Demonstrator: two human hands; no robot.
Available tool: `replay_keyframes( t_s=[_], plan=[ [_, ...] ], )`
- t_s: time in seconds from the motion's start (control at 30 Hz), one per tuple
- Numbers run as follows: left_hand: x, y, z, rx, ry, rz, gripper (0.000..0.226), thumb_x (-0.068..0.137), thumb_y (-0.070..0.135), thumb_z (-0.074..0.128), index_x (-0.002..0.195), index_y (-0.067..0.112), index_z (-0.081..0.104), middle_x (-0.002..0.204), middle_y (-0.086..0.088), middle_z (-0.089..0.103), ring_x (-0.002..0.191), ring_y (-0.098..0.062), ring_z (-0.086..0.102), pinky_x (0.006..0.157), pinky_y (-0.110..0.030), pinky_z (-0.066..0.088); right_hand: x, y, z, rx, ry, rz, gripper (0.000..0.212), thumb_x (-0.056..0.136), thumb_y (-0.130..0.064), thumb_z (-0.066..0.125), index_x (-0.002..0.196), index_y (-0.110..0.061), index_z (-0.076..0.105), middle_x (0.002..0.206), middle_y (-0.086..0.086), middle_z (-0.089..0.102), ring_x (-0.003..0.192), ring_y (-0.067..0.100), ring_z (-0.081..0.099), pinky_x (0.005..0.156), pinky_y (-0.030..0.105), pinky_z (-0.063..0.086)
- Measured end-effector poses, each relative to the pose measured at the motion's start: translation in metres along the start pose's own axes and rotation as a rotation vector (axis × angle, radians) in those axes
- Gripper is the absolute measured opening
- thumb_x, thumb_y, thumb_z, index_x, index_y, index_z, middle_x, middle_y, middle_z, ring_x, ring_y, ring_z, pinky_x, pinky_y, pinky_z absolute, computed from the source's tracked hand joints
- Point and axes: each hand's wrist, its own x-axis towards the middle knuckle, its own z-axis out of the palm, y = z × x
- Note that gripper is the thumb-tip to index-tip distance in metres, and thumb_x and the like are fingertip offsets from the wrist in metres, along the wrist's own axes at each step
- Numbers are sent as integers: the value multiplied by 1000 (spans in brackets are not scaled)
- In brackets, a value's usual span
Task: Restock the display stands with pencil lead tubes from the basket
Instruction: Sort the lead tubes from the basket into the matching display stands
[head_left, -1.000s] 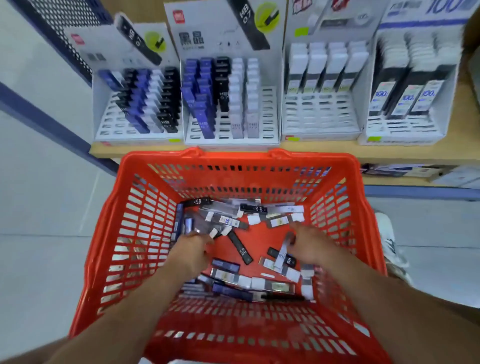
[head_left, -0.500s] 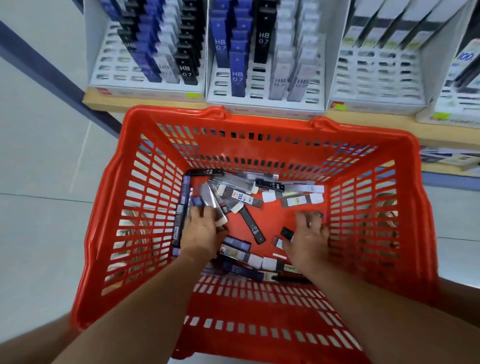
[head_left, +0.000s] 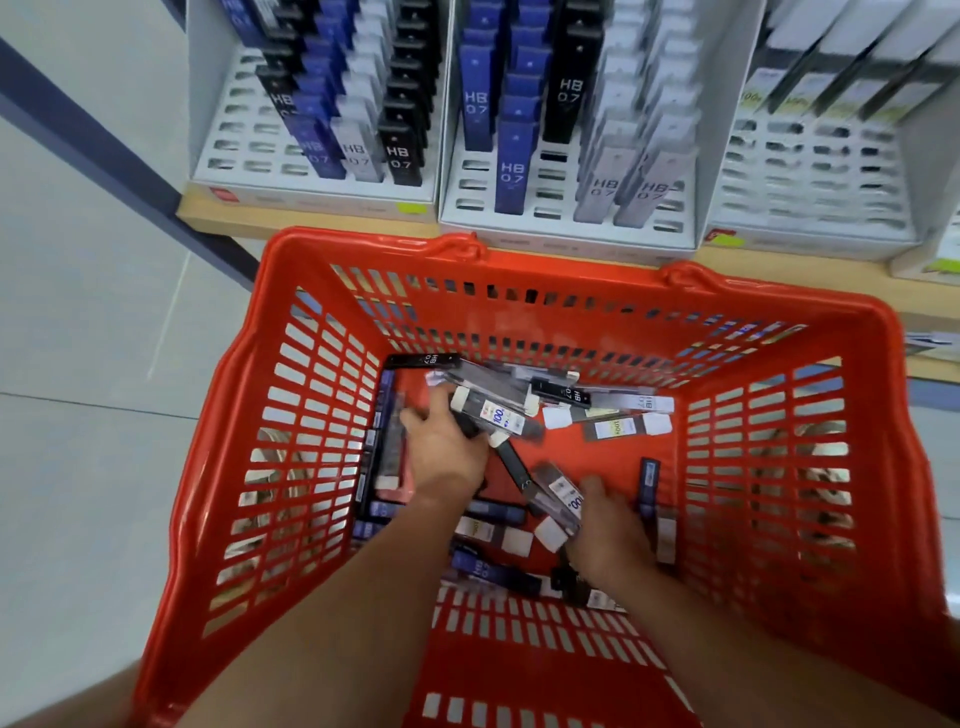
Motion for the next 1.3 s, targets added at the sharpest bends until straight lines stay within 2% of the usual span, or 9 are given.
replay_keyframes(
  t_s=[0.2, 0.37, 0.53, 0.73, 0.83, 0.97, 1.13, 1.23, 1.3],
  plan=[
    [4, 0, -1, -162, -64, -5, 41, 80, 14, 70, 109, 25, 44, 84, 7, 58, 86, -18, 59, 71, -24, 43, 6, -9, -5, 183, -3, 43, 27, 92, -14, 53, 119, -16, 54, 110, 10, 65, 102, 31, 64, 74, 29, 46],
    [-1, -2, -20, -395, -83, -209, 36, 90, -3, 47, 123, 12, 49, 99, -12, 66, 86, -28, 63, 78, -35, 52, 5, -30, -34, 707, -80, 0, 4, 95, -17, 58, 98, -20, 59, 67, -2, 50, 58, 14, 48, 52, 25, 36],
    [-36, 7, -59, -781, -180, -362, 32, 88, -13, 46, 111, 7, 56, 85, -18, 69, 67, -26, 62, 65, -38, 50, -7, -62, -69, 886, -127, -71, 31, 89, -48, 67, 95, -19, 54, 62, -3, 50, 50, 14, 44, 47, 27, 35],
    [-93, 47, -95, -1047, -282, -177, 28, 91, -14, 44, 108, 3, 59, 86, -15, 71, 76, -28, 66, 72, -40, 54, -54, -94, -100, 1104, -198, -178, 42, 86, -50, 69, 115, -21, 59, 56, -2, 49, 46, 13, 42, 44, 23, 34],
    [-109, 68, -108, -1072, -282, -53, 28, 93, -11, 43, 111, 5, 58, 101, -22, 67, 83, -33, 63, 83, -50, 50, -85, -98, -126, 1244, -266, -221, 22, 90, -39, 69, 100, -20, 63, 51, -5, 52, 40, 8, 42, 39, 20, 34],
    [-134, 95, -124, -981, -312, 145, 28, 96, 5, 52, 119, 18, 61, 108, -15, 69, 82, -25, 69, 72, -39, 55, -117, -90, -170, 1353, -193, -316, 11, 89, -21, 72, 91, -15, 63, 60, -1, 54, 44, 7, 40, 40, 18, 34],
    [-172, 136, -137, -968, -289, 289, 12, 94, 18, 59, 106, 16, 62, 104, -12, 69, 78, -20, 69, 67, -35, 57, -153, -80, -196, 1440, -97, -390, 43, 88, -41, 71, 113, -8, 62, 73, 8, 63, 40, 15, 54, 43, 24, 42],
    [-189, 164, -149, -1104, -238, 326, 6, 96, 14, 55, 96, 10, 60, 87, -19, 67, 69, -28, 65, 71, -46, 55, -171, -67, -202, 1518, -115, -461, 44, 77, -53, 73, 92, -13, 68, 62, 6, 59, 44, 15, 49, 47, 24, 35],
    [-198, 183, -158, -1208, -191, 326, 8, 98, 13, 51, 95, 8, 57, 80, -13, 62, 64, -22, 59, 67, -37, 52, -183, -58, -204, 1525, -159, -520, 28, 80, -45, 73, 82, -18, 69, 64, 2, 59, 48, 13, 50, 47, 23, 35]
  ],
)
